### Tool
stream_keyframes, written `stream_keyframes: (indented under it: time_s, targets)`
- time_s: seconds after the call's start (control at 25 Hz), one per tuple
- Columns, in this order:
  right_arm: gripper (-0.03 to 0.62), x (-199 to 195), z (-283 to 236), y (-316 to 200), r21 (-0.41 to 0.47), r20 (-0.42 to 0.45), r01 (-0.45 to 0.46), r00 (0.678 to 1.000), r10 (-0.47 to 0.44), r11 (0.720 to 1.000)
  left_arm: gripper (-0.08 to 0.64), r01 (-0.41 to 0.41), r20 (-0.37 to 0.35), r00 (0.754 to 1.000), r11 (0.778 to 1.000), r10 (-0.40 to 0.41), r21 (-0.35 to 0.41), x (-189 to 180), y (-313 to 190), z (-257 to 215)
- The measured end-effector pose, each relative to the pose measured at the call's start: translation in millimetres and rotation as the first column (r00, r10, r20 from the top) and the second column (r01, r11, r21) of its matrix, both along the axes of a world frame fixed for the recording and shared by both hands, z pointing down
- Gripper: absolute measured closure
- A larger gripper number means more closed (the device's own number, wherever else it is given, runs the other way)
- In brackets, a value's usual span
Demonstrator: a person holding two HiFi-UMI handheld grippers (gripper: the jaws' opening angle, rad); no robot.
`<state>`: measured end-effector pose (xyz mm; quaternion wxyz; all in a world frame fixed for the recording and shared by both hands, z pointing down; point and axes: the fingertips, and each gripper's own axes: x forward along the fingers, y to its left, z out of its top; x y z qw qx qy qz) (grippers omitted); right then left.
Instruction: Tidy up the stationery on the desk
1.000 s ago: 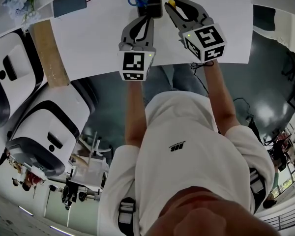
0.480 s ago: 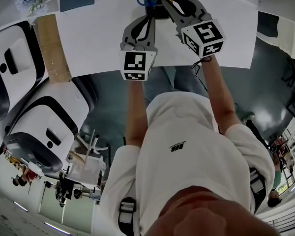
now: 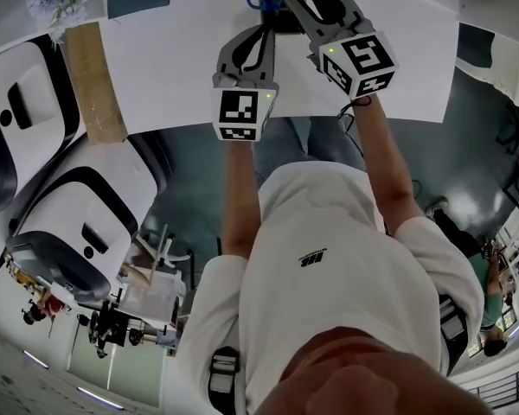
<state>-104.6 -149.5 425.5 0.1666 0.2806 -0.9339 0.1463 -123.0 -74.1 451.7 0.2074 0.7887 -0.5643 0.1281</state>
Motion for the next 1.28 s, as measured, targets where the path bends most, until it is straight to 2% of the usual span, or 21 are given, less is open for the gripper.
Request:
stream_keyframes:
  time_s: [0.2, 0.4, 0.48, 0.64, 0.96, 1.28]
  targets:
    - [0.532, -4, 15, 0, -0.026, -0.014, 0.005, 1.000, -0.006, 1.000, 0.560, -0.001, -0.003, 1.000, 1.000, 0.001, -0.006, 1, 1, 3]
    - [0.528, -8, 40, 5, -0.061, -0.079, 0.022, 0.997, -0.027, 0.998, 0.560, 0.000, -0.003, 1.000, 1.000, 0.000, -0.013, 0, 2, 6]
    - [0.508, -8, 46, 6, -0.065, -0.092, 0.023, 0.995, -0.029, 0.998, 0.560, -0.001, -0.004, 1.000, 1.000, 0.001, -0.012, 1, 1, 6]
    - [0.508, -1, 44, 7, -0.056, -0.092, 0.014, 0.996, -0.020, 0.998, 0.560, -0.008, -0.002, 1.000, 1.000, 0.008, -0.008, 4, 1, 5]
    - [0.514, 39, 40, 9, -0.041, -0.117, -0.035, 0.993, 0.030, 0.999, 0.560, -0.040, -0.007, 0.999, 0.999, 0.040, 0.003, 24, -5, 0]
    - [0.517, 91, 55, 8, -0.063, -0.155, -0.115, 0.982, 0.104, 0.991, 0.560, -0.086, -0.014, 0.996, 0.996, 0.086, -0.001, 52, -9, 3]
